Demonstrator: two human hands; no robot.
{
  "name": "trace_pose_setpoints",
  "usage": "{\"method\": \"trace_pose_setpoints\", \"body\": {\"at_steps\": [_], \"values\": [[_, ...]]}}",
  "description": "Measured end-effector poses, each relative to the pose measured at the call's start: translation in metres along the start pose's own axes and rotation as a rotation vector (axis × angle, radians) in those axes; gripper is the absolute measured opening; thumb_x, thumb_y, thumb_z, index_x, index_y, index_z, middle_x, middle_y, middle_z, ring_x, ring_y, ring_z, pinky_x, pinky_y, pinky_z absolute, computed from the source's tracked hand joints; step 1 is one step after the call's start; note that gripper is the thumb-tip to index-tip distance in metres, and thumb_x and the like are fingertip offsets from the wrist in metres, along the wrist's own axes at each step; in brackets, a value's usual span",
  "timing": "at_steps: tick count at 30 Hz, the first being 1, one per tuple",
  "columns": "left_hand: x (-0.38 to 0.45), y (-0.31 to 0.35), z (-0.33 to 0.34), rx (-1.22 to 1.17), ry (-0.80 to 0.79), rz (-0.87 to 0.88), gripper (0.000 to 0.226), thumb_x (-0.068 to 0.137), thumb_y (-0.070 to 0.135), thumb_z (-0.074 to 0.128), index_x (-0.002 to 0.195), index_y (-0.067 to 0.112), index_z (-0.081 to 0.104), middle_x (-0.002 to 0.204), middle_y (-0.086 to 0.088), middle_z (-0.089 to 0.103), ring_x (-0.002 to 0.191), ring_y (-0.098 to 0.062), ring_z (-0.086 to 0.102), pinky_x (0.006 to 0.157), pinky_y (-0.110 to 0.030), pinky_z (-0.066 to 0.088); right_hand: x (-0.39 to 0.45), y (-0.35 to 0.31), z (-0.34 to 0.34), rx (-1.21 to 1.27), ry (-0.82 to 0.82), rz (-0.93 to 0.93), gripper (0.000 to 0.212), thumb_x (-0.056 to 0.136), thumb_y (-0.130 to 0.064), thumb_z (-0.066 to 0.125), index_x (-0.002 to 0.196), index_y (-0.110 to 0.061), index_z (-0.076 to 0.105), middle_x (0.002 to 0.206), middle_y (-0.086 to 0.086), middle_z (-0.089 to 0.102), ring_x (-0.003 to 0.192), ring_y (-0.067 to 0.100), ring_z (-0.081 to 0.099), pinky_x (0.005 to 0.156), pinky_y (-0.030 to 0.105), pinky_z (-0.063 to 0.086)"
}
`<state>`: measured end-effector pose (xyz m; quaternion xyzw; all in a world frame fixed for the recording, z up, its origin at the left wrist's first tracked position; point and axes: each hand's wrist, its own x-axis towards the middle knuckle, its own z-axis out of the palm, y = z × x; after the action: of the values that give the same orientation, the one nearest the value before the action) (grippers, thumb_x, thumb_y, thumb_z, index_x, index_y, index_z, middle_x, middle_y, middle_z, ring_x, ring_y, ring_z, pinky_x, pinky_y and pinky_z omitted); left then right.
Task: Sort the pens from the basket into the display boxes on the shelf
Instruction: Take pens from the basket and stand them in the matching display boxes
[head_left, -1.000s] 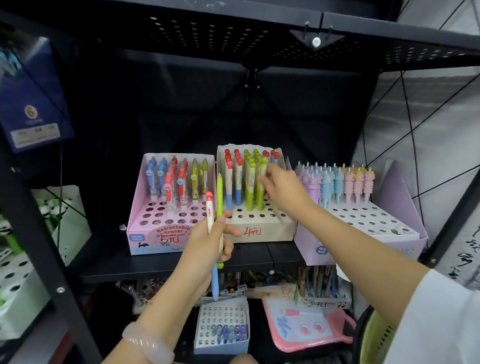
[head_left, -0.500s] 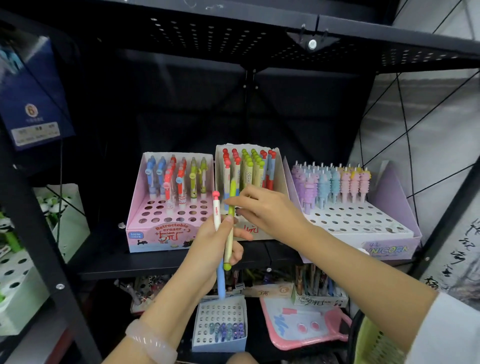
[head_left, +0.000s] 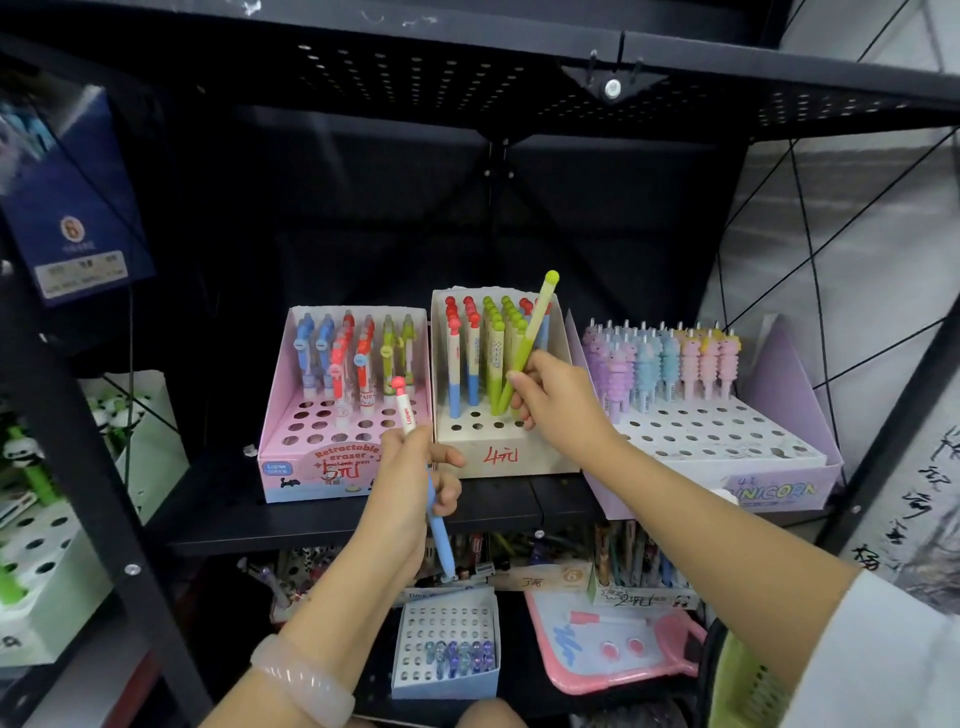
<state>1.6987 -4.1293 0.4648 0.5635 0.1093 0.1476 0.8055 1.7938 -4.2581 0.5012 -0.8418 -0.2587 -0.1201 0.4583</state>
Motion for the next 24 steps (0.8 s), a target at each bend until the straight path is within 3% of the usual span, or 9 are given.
{"method": "trace_pose_setpoints", "body": {"at_steps": [4, 7, 12, 16, 20, 22, 24], "values": [[0.003, 0.001, -0.005, -0.069, -0.008, -0.037, 0.01, 0.098, 0.016, 0.03, 0.1, 0.008, 0.035, 0.071, -0.011, 0.053, 0.031, -0.01, 0.035, 0.033, -0.016, 0.024, 0.002, 0.007, 0.011, -0.217, -0.134, 0.055, 0.02, 0.094, -0.018, 0.052, 0.075, -0.013, 0.05, 0.072, 0.005, 0.061, 0.065, 0.018, 0.056, 0.062, 0.029, 0.05], [0.003, 0.001, -0.007, -0.01, 0.011, 0.003, 0.015, 0.1, 0.012, 0.029, 0.086, 0.013, 0.034, 0.074, -0.012, 0.054, 0.032, -0.009, 0.037, 0.033, -0.017, 0.027, 0.002, 0.008, 0.014, -0.409, -0.158, 0.025, 0.02, 0.09, -0.023, 0.059, 0.075, -0.012, 0.053, 0.07, 0.001, 0.055, 0.071, 0.018, 0.051, 0.059, 0.024, 0.036], [-0.001, 0.001, -0.009, 0.098, -0.032, 0.07, 0.017, 0.101, 0.017, 0.034, 0.087, 0.012, 0.044, 0.075, -0.007, 0.058, 0.035, -0.008, 0.039, 0.034, -0.018, 0.032, 0.002, 0.005, 0.01, -0.479, -0.162, 0.088, 0.024, 0.086, -0.03, 0.064, 0.092, -0.006, 0.064, 0.091, 0.007, 0.06, 0.086, 0.02, 0.055, 0.068, 0.024, 0.038], [-0.002, 0.002, -0.008, 0.123, -0.085, 0.102, 0.021, 0.099, 0.021, 0.04, 0.088, 0.01, 0.054, 0.066, 0.0, 0.064, 0.038, -0.01, 0.044, 0.037, -0.02, 0.037, -0.011, -0.003, 0.007, -0.33, 0.058, 0.017, 0.022, 0.088, -0.036, 0.06, 0.086, -0.014, 0.06, 0.075, -0.005, 0.055, 0.068, 0.01, 0.05, 0.057, 0.023, 0.035], [-0.002, -0.001, -0.004, 0.201, -0.146, 0.105, 0.023, 0.099, 0.021, 0.041, 0.088, 0.011, 0.058, 0.058, 0.006, 0.061, 0.038, -0.007, 0.041, 0.037, -0.018, 0.032, -0.021, -0.027, 0.009, 0.146, -0.212, -0.018, 0.016, 0.091, -0.031, 0.057, 0.083, -0.022, 0.068, 0.071, -0.012, 0.062, 0.065, -0.002, 0.053, 0.061, 0.012, 0.044], [-0.003, -0.001, -0.002, 0.217, -0.173, 0.096, 0.025, 0.099, 0.022, 0.041, 0.085, 0.01, 0.057, 0.059, 0.006, 0.061, 0.038, -0.007, 0.04, 0.037, -0.018, 0.03, -0.023, -0.035, 0.012, 0.255, -0.3, -0.017, 0.014, 0.09, -0.025, 0.059, 0.079, -0.027, 0.068, 0.068, -0.017, 0.062, 0.06, -0.007, 0.052, 0.054, 0.006, 0.04], [-0.004, 0.003, 0.0, 0.23, -0.186, 0.095, 0.023, 0.099, 0.023, 0.041, 0.088, 0.012, 0.058, 0.064, 0.004, 0.063, 0.041, -0.009, 0.045, 0.04, -0.019, 0.036, -0.02, -0.039, 0.014, 0.26, -0.29, -0.028, 0.012, 0.09, -0.02, 0.059, 0.081, -0.025, 0.066, 0.069, -0.014, 0.061, 0.058, -0.006, 0.052, 0.053, 0.008, 0.04]]}}
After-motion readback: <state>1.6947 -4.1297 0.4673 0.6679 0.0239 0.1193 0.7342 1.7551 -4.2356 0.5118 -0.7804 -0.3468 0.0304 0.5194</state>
